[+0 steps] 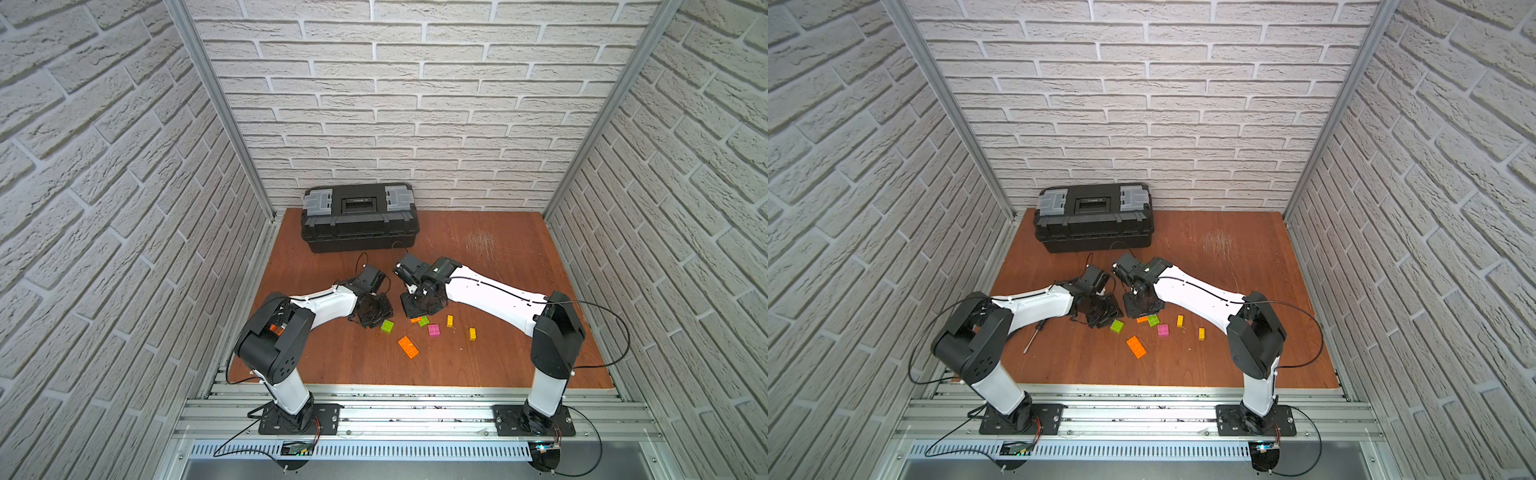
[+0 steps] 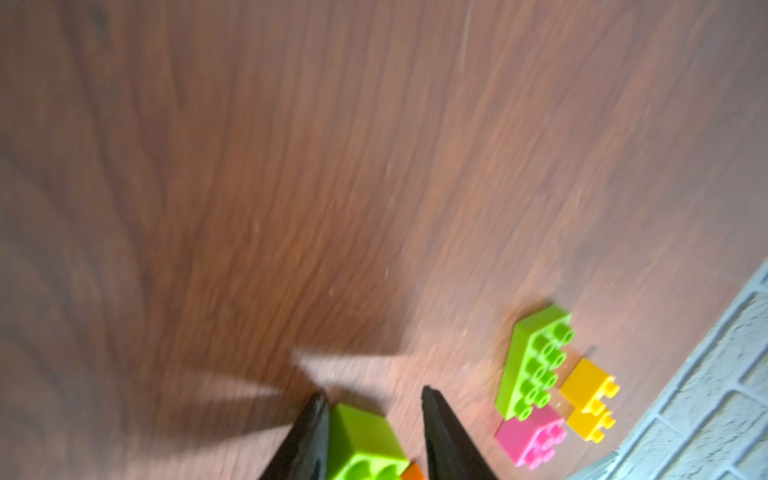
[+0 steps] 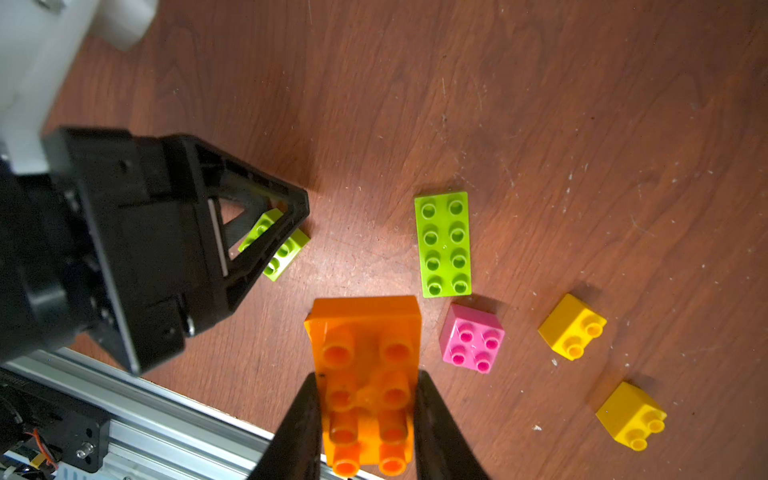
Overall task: Assemble a carrot with lego
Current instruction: Adjust the lego brick at the center of the board, then assemble the lego brick with the lego brick.
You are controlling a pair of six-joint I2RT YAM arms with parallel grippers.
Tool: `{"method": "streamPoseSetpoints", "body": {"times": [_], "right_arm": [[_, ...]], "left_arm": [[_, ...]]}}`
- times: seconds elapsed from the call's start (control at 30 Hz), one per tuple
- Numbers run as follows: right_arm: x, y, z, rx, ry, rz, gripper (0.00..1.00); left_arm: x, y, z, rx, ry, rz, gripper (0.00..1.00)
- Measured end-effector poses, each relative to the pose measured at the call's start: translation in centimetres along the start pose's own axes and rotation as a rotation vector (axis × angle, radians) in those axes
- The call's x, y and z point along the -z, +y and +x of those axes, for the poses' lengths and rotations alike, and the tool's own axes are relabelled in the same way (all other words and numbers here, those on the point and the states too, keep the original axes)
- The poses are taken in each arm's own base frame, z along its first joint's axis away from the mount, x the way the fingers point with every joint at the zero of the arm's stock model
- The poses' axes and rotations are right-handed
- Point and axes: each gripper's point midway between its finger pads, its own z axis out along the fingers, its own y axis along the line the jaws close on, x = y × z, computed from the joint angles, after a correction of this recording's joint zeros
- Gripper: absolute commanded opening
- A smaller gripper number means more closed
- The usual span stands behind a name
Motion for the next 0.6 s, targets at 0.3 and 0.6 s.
{"method": "streamPoseSetpoints", "body": {"times": [0.3, 0.6], "right_arm": [[-0.5, -1.0, 2.0, -0.079, 0.043, 0.012, 0.15], [-0.4, 1.3, 1.3, -0.087, 0.032, -0.048, 0.15]], "left_arm": [[7.4, 1.3, -0.5, 0.033, -0.198, 0.002, 0.41], [7.4, 5.7, -1.1, 0.126, -0.215, -0.050, 0.30]]}}
